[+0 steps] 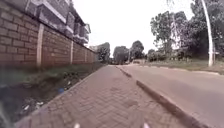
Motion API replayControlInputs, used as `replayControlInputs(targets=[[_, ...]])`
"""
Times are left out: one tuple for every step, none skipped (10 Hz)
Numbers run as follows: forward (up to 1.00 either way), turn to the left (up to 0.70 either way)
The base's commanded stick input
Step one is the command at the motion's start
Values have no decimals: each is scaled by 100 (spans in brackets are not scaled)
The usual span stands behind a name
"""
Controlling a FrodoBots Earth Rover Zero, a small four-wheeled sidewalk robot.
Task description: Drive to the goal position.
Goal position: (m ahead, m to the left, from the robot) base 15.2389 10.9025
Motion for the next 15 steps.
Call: replayControlInputs(targets=[[50,0],[50,0],[50,0],[50,0],[50,0],[50,0],[50,0],[50,0],[50,0],[50,0],[50,0],[50,0],[50,0],[50,0],[50,0]])
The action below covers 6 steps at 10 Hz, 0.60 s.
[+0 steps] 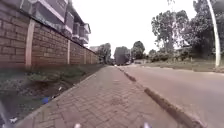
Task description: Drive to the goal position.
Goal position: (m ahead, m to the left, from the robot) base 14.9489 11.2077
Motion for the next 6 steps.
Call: replayControlInputs(targets=[[50,0],[50,0],[50,0],[50,0],[50,0],[50,0]])
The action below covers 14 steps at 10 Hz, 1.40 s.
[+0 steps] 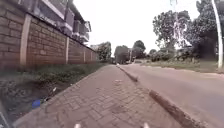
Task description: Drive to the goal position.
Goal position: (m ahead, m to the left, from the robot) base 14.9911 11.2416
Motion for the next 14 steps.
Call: replayControlInputs(targets=[[50,0],[50,0],[50,0],[50,0],[50,0],[50,0],[50,0],[50,0],[50,0],[50,0],[50,0],[50,0],[50,0],[50,0]])
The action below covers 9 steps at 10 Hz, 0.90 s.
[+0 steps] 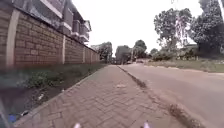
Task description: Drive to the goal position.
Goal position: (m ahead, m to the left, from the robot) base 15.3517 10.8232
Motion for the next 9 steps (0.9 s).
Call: replayControlInputs(targets=[[50,0],[50,0],[50,0],[50,0],[50,0],[50,0],[50,0],[50,0],[50,0]])
